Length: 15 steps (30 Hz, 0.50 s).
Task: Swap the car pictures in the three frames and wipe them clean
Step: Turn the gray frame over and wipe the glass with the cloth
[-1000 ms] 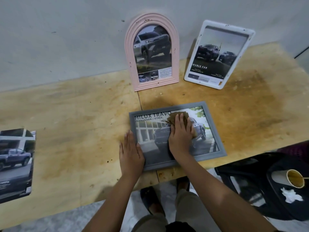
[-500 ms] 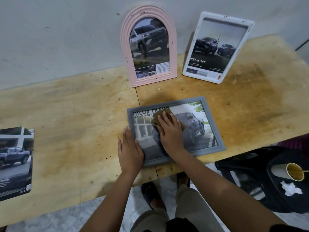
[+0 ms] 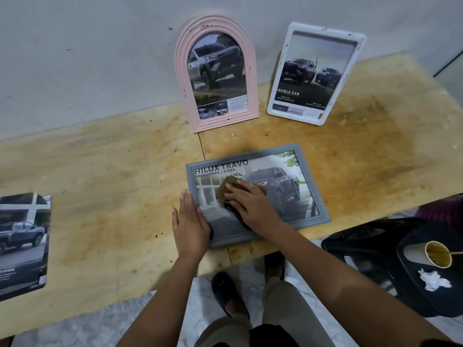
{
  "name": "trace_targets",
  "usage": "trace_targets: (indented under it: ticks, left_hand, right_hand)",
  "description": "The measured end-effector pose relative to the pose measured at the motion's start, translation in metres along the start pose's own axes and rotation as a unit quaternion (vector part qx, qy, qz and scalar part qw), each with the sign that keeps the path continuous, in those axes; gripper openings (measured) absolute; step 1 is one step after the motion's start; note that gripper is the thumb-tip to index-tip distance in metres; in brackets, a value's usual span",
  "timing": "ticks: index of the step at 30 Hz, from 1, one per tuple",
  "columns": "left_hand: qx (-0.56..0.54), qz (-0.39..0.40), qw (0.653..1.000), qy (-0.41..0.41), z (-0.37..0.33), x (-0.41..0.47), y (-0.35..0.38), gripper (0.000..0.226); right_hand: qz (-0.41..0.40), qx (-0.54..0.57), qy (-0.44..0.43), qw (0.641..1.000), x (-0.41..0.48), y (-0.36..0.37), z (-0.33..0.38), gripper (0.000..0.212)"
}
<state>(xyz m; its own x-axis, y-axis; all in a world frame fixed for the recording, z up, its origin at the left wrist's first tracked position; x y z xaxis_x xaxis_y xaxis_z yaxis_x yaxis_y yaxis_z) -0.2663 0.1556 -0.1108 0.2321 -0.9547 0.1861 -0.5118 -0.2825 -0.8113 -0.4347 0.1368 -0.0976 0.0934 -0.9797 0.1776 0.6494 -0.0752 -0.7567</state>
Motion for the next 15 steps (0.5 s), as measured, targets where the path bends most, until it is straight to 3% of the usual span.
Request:
trace_targets:
  ticks: [10, 15]
  left_hand:
    - [-0.001, 0.008, 1.0, -0.007, -0.002, -0.001, -0.002, 0.049]
    - [0.005, 0.013, 1.0, -0.01, -0.003, 0.0, -0.002, 0.049]
  right_hand:
    - [0.113, 0.032, -0.008, 0.993, -0.003, -0.011, -0.013, 0.042]
    - [0.119, 0.051, 0.002, 0.992, -0.01, -0.026, -0.02, 0.035]
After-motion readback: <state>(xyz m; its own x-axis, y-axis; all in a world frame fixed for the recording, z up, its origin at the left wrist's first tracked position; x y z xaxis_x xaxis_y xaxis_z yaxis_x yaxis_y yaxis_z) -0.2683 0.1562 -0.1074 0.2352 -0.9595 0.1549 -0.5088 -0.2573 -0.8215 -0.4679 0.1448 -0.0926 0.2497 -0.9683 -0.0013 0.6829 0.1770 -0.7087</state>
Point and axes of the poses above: each hand's wrist, its own x-axis towards the middle knuckle, its own y-axis out of the palm, z = x × y, the point moved 6 cm from there along x, towards the middle knuckle, and after that the axes turned 14 degrees about -z, right-handed, at the moved point
